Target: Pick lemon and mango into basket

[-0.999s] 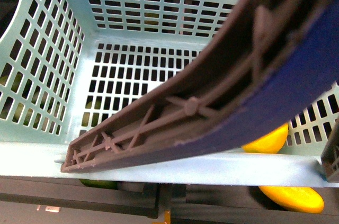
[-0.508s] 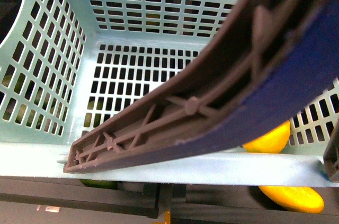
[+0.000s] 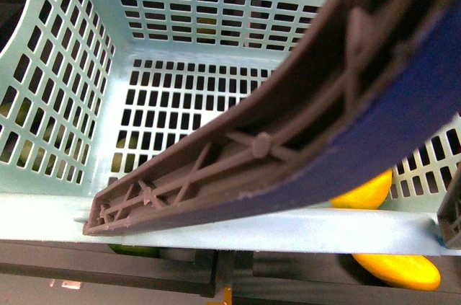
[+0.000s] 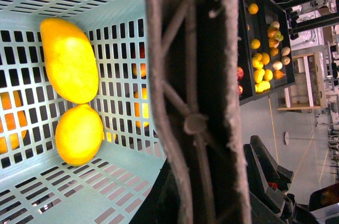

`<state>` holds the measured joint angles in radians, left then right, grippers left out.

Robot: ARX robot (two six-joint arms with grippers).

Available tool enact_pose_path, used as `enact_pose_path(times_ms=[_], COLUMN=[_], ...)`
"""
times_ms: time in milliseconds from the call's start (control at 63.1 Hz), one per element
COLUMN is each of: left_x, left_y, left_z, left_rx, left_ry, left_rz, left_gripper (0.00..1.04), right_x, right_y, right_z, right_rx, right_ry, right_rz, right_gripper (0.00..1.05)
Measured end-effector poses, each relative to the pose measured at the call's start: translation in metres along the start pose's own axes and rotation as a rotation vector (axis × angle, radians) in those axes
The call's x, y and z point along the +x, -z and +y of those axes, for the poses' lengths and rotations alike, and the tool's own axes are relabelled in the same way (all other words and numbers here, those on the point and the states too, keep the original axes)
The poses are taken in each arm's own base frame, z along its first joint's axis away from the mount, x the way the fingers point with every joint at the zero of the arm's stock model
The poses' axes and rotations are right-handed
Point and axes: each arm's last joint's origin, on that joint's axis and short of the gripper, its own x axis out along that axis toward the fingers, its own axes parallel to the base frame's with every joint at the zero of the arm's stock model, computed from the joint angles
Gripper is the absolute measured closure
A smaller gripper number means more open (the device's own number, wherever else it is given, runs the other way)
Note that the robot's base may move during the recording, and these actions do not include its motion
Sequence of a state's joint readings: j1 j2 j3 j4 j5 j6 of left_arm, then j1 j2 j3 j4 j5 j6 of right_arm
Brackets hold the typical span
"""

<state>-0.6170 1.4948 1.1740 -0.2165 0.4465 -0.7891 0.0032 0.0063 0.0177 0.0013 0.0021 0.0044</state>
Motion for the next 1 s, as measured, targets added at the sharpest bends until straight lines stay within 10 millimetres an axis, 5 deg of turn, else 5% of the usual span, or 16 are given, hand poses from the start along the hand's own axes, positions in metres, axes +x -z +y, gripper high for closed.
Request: enact_pose_path(times_ms=[270, 999], left_x=[0.0000, 0.0013], left_y=[0.0000, 0.0024], left_z=[0.0000, -0.0023], left_rx=[0.000, 0.005], left_ry=[0.000, 0.014], left_rz=[0.000, 0.017], left_gripper=[1.00, 1.00], right_x=[0.0000, -0.0001], right_y=[0.0000, -0.0001], right_z=[0.0000, 0.0000], right_rx=[0.000, 0.000], right_ry=[0.000, 0.001], right_rz=[0.000, -0.001], right_gripper=[0.07, 0.09])
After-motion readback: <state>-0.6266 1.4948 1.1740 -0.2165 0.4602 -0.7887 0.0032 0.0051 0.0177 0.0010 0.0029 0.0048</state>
